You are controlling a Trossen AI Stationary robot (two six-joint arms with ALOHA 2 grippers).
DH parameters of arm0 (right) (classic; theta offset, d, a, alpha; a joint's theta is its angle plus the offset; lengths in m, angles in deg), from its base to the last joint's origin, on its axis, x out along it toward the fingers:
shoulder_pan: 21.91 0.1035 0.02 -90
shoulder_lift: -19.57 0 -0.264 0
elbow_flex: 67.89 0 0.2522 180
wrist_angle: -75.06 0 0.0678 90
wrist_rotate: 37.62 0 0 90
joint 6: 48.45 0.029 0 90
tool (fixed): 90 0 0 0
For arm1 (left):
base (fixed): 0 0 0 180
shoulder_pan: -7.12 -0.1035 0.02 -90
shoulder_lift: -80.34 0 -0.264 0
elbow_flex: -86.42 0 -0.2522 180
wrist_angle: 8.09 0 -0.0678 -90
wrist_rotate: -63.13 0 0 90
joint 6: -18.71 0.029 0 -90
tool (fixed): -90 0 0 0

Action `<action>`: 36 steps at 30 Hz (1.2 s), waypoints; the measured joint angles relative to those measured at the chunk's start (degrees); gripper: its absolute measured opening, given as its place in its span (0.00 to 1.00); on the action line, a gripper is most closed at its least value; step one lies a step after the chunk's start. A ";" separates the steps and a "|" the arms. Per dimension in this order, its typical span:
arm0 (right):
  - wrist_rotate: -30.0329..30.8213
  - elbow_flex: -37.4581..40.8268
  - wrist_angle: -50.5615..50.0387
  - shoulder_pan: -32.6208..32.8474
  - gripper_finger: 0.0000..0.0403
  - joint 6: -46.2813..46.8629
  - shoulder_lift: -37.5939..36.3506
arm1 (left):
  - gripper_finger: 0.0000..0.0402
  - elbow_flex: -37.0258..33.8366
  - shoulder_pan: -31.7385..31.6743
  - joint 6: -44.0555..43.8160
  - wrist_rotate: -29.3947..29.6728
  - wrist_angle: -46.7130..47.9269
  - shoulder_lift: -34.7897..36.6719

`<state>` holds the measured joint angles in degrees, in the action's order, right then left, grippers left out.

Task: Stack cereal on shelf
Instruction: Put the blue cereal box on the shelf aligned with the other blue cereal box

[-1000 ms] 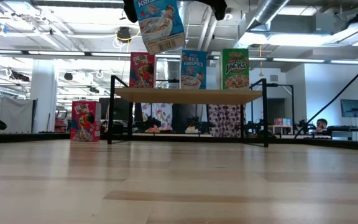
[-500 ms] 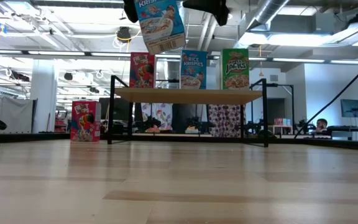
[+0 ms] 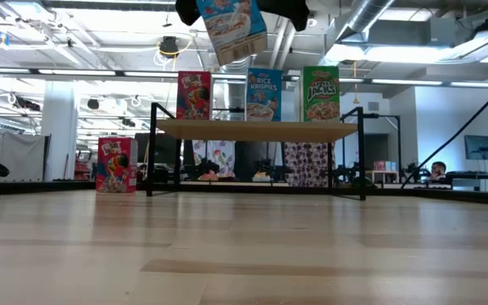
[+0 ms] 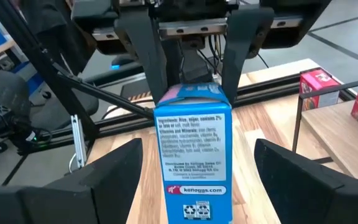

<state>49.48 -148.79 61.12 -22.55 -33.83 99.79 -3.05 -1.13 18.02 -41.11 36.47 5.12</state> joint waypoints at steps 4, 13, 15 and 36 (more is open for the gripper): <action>0.00 0.00 -0.11 -0.02 0.83 -0.07 0.00 | 0.47 0.00 0.00 0.01 0.02 -1.77 0.00; 0.00 0.00 0.30 0.00 0.83 0.37 0.00 | 0.47 0.00 0.00 0.44 0.03 -2.89 0.00; -0.02 0.00 0.28 0.00 0.83 0.37 0.00 | 0.47 0.00 0.00 0.44 0.04 -3.70 0.00; 1.48 0.00 2.40 -0.18 0.74 2.71 0.00 | 0.47 0.00 -0.01 0.46 0.09 -4.87 0.00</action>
<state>50.96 -148.79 63.52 -22.73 -31.13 99.79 -3.05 -1.15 18.48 -41.02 31.60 5.12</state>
